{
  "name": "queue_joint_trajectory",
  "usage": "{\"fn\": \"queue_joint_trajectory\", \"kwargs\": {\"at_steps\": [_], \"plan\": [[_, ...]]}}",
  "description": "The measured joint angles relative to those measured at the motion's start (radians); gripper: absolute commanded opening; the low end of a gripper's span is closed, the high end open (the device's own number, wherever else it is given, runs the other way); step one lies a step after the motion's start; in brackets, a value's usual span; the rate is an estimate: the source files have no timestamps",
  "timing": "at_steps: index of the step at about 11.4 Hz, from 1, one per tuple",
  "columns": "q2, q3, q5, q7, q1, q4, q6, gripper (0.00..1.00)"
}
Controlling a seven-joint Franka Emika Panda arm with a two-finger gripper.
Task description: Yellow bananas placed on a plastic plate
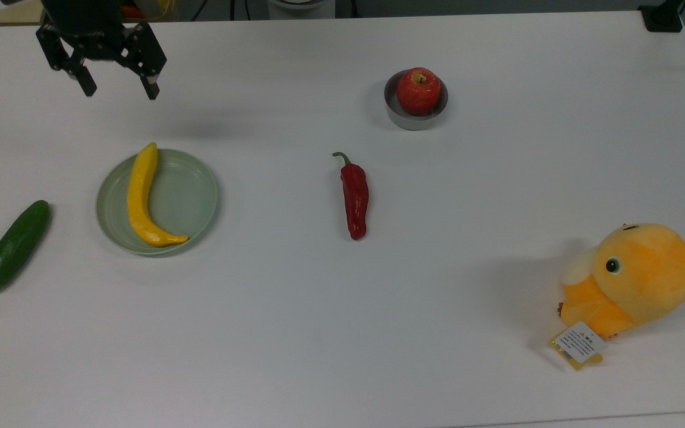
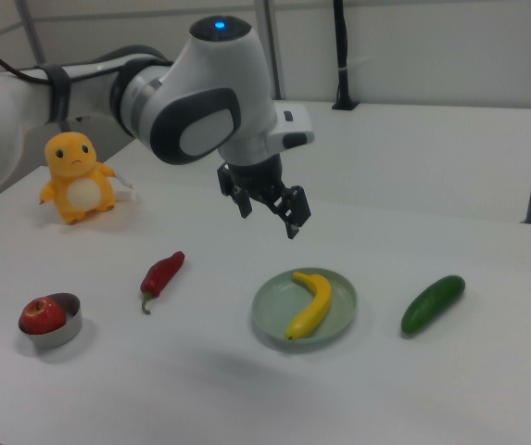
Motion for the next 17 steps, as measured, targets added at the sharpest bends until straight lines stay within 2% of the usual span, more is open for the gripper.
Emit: {"fn": "queue_joint_trajectory", "kwargs": {"at_steps": [1, 4, 7, 12, 14, 17], "plan": [[-0.017, 0.000, -0.014, 0.052, 0.009, 0.000, -0.018, 1.00], [-0.063, 0.004, -0.128, 0.182, 0.089, 0.000, -0.124, 1.00], [-0.122, 0.029, -0.183, 0.197, 0.129, 0.000, -0.268, 1.00], [-0.113, 0.177, -0.196, 0.228, 0.128, -0.013, -0.283, 1.00], [-0.098, 0.204, -0.196, 0.272, 0.126, -0.013, -0.272, 1.00], [-0.067, 0.215, -0.196, 0.285, 0.125, -0.013, -0.237, 1.00]]}}
